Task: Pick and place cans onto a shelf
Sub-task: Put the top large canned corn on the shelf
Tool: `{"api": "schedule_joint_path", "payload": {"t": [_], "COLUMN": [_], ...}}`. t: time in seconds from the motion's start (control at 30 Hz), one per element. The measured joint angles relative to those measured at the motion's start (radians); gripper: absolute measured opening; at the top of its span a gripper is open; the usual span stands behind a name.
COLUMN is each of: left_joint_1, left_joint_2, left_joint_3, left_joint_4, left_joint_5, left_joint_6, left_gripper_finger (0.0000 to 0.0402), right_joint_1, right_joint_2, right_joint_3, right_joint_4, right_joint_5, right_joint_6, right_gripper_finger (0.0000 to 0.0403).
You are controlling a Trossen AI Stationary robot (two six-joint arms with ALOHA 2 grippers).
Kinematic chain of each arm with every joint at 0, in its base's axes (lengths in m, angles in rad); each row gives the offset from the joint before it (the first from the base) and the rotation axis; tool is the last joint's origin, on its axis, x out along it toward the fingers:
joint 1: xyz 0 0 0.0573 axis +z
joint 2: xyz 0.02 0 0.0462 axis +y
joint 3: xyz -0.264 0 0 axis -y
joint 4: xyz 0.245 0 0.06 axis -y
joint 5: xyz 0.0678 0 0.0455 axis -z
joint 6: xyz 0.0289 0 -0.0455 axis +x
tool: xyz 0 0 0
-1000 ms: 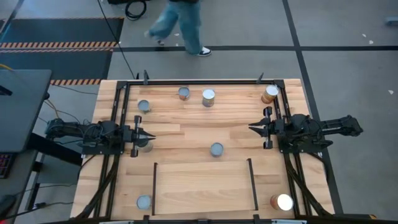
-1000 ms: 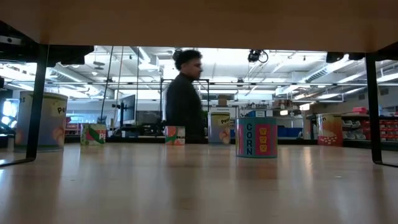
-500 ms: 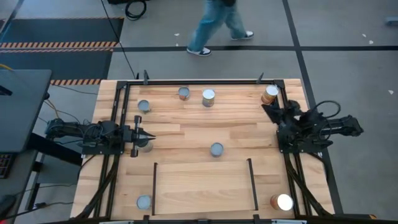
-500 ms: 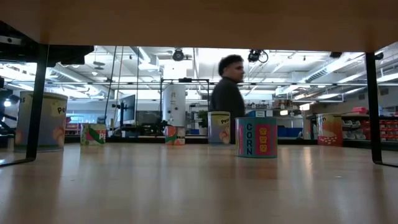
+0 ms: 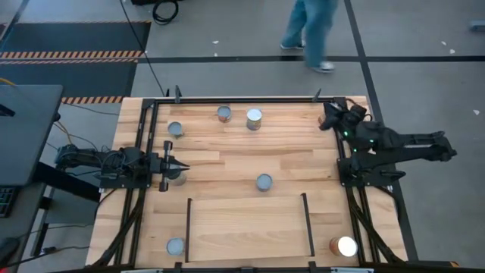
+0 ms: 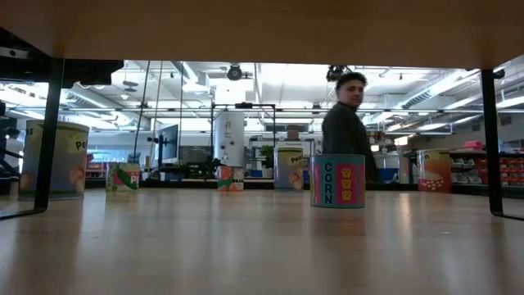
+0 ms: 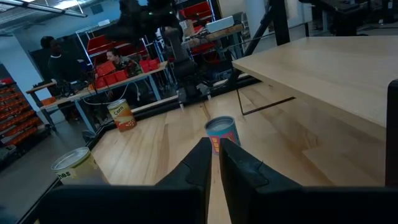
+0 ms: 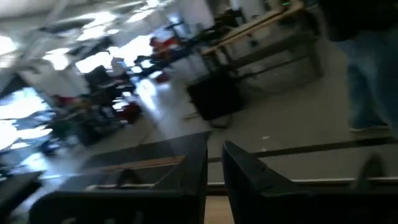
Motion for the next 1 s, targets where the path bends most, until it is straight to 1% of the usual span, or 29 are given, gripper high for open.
{"api": "schedule_joint_path", "payload": {"t": [0.1, 0.17, 0.27, 0.4, 0.53, 0.6, 0.7, 0.77, 0.9, 1.0], "left_joint_1": [0.000, 0.000, 0.000, 0.000, 0.000, 0.000, 0.000, 0.000, 0.000, 0.000], "left_joint_2": [0.000, 0.000, 0.000, 0.000, 0.000, 0.000, 0.000, 0.000, 0.000, 0.000], "left_joint_3": [0.000, 0.000, 0.000, 0.000, 0.000, 0.000, 0.000, 0.000, 0.000, 0.000], "left_joint_4": [0.000, 0.000, 0.000, 0.000, 0.000, 0.000, 0.000, 0.000, 0.000, 0.000], "left_joint_5": [0.000, 0.000, 0.000, 0.000, 0.000, 0.000, 0.000, 0.000, 0.000, 0.000], "left_joint_6": [0.000, 0.000, 0.000, 0.000, 0.000, 0.000, 0.000, 0.000, 0.000, 0.000], "left_gripper_finger": [0.0039, 0.0039, 0.0039, 0.0039, 0.0039, 0.0039, 0.0039, 0.0039, 0.0039, 0.0039], "right_joint_1": [-0.061, -0.113, -0.198, -0.312, -0.420, -0.474, -0.550, -0.607, -0.700, -0.742], "right_joint_2": [0.082, 0.132, 0.209, 0.314, 0.428, 0.482, 0.547, 0.577, 0.607, 0.599], "right_joint_3": [0.062, 0.092, 0.117, 0.149, 0.203, 0.232, 0.262, 0.272, 0.275, 0.275], "right_joint_4": [-0.102, -0.142, -0.151, -0.156, -0.156, -0.168, -0.216, -0.282, -0.430, -0.497], "right_joint_5": [-0.009, -0.071, -0.218, -0.399, -0.579, -0.643, -0.647, -0.636, -0.599, -0.586], "right_joint_6": [0.104, 0.148, 0.154, 0.179, 0.156, 0.155, 0.157, 0.196, 0.268, 0.284], "right_gripper_finger": [0.0073, 0.0095, 0.0140, 0.0216, 0.0292, 0.0328, 0.0377, 0.0394, 0.0389, 0.0390]}}
